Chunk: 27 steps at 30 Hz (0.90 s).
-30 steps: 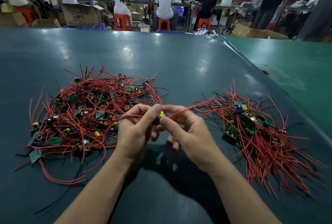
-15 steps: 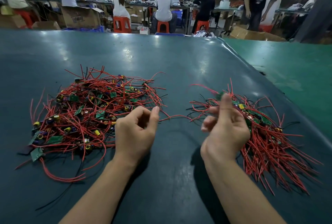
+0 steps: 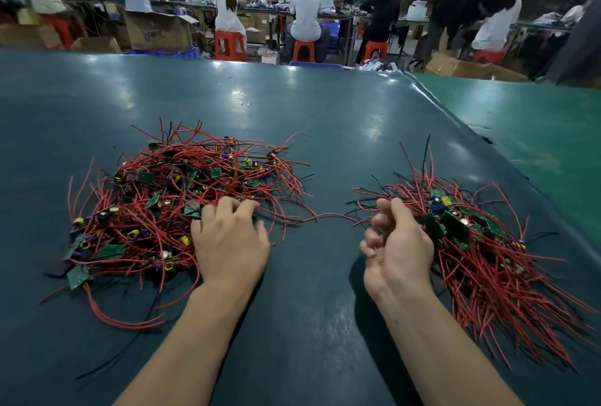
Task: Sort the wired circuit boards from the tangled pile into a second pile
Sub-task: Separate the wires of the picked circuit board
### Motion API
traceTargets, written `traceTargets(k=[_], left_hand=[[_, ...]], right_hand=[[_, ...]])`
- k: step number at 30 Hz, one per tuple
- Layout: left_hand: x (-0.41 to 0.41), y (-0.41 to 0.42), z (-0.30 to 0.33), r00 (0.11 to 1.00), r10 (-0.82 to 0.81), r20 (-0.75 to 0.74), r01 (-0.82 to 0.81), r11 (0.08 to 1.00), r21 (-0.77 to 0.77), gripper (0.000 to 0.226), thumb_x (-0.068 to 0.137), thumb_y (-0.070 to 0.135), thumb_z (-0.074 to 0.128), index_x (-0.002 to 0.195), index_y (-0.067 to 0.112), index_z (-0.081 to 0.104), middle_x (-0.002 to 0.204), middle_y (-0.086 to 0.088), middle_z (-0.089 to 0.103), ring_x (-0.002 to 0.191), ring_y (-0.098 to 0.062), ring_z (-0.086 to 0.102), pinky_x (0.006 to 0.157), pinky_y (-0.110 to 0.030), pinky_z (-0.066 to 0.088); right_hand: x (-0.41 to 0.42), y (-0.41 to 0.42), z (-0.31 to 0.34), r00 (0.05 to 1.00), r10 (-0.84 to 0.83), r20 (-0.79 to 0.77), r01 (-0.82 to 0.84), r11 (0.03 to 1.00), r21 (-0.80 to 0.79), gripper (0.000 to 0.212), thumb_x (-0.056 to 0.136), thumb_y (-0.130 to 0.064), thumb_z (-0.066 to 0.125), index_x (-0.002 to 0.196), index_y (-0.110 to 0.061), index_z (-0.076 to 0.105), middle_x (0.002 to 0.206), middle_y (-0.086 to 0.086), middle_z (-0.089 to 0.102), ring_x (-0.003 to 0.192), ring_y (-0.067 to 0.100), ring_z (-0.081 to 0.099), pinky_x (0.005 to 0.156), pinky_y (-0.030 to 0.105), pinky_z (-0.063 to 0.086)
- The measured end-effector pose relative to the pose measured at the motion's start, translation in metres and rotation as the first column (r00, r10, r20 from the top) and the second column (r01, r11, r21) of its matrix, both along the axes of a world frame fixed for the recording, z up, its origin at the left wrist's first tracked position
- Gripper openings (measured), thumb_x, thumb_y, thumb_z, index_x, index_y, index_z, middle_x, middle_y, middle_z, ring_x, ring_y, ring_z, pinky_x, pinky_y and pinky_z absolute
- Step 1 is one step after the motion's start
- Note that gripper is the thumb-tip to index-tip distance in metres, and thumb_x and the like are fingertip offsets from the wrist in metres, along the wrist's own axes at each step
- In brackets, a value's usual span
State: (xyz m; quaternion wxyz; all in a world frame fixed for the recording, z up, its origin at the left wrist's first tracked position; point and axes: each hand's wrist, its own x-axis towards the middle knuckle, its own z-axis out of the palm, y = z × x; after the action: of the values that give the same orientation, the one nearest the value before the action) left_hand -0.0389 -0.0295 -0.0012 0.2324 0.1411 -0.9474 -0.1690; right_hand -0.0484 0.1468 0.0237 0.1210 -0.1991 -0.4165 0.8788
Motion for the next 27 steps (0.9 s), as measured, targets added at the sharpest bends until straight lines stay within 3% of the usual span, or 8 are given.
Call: traceTargets(k=[3,5,10,12,18,20,23,27], left_hand=[[-0.001,-0.003,0.001,0.992,-0.038,-0.118,0.048,0.996,0.082,0.012,0.088,0.021,0.068,0.096,0.015,0.076,0.097,-0.007,0.062,0.095,-0.031,0.053,0.087,-0.042,0.041],[0.0,-0.003,0.003,0.977,-0.038,-0.21,0.068,0.988,0.138,0.012,0.086,0.015,0.07,0.097,0.012,0.072,0.093,-0.009,0.064,0.091,-0.033,0.057,0.084,-0.044,0.044],[-0.002,-0.005,0.003,0.991,0.117,0.057,-0.115,0.993,-0.037,0.033,0.089,0.038,0.061,0.12,0.025,0.06,0.109,-0.004,0.067,0.106,-0.031,0.054,0.086,-0.041,0.039],[-0.002,-0.007,0.002,0.989,0.137,0.064,-0.135,0.99,-0.037,0.031,0.091,0.038,0.059,0.119,0.025,0.061,0.111,-0.004,0.066,0.109,-0.031,0.053,0.088,-0.042,0.039],[0.002,-0.004,0.006,0.968,0.145,-0.207,-0.143,0.989,0.024,0.02,0.093,0.034,0.063,0.104,0.019,0.066,0.1,-0.007,0.069,0.095,-0.035,0.053,0.08,-0.045,0.037],[0.003,-0.003,0.009,0.918,0.103,-0.384,-0.097,0.995,0.035,0.019,0.093,0.032,0.064,0.102,0.015,0.068,0.093,-0.008,0.07,0.088,-0.034,0.055,0.077,-0.044,0.037],[0.007,0.002,0.013,0.753,-0.056,-0.656,0.061,0.998,-0.015,0.016,0.093,0.028,0.067,0.099,0.013,0.07,0.091,-0.002,0.071,0.083,-0.029,0.058,0.076,-0.04,0.037],[0.015,0.02,0.013,0.561,-0.423,-0.711,0.447,0.878,-0.169,0.015,0.089,0.02,0.071,0.1,0.01,0.072,0.099,0.011,0.066,0.085,-0.019,0.056,0.078,-0.041,0.044]], right_hand=[[-0.003,-0.002,-0.002,0.998,0.049,0.03,-0.049,0.999,0.021,0.024,0.098,-0.02,0.053,0.078,-0.011,0.061,0.046,-0.006,0.047,0.034,0.006,0.032,0.034,0.015,0.022],[-0.004,-0.003,-0.004,0.995,0.089,0.043,-0.09,0.995,0.043,0.024,0.098,-0.02,0.054,0.077,-0.011,0.062,0.047,-0.006,0.046,0.035,0.007,0.032,0.036,0.015,0.022],[-0.001,-0.005,-0.003,0.986,0.164,0.022,-0.165,0.983,0.084,0.024,0.098,-0.019,0.054,0.077,-0.01,0.064,0.048,-0.006,0.048,0.035,0.007,0.032,0.035,0.015,0.022],[0.001,-0.006,-0.001,0.976,0.216,0.019,-0.217,0.97,0.109,0.026,0.098,-0.019,0.054,0.076,-0.01,0.064,0.049,-0.005,0.048,0.035,0.007,0.032,0.035,0.016,0.022],[0.005,-0.009,-0.001,0.965,0.261,0.033,-0.261,0.93,0.259,0.027,0.097,-0.021,0.056,0.074,-0.013,0.067,0.051,-0.004,0.052,0.038,0.008,0.035,0.036,0.017,0.025],[0.006,-0.009,-0.001,0.961,0.277,0.023,-0.27,0.911,0.312,0.028,0.097,-0.022,0.057,0.072,-0.014,0.067,0.051,-0.003,0.053,0.037,0.008,0.037,0.035,0.017,0.026],[0.008,-0.014,0.0,0.916,0.402,0.015,-0.376,0.843,0.386,0.027,0.096,-0.028,0.059,0.076,-0.015,0.071,0.055,-0.002,0.058,0.038,0.006,0.041,0.036,0.016,0.027],[0.012,-0.023,0.002,0.783,0.621,0.007,-0.599,0.752,0.277,0.042,0.086,-0.058,0.055,0.08,-0.022,0.077,0.066,-0.002,0.065,0.04,0.008,0.046,0.038,0.014,0.026]])
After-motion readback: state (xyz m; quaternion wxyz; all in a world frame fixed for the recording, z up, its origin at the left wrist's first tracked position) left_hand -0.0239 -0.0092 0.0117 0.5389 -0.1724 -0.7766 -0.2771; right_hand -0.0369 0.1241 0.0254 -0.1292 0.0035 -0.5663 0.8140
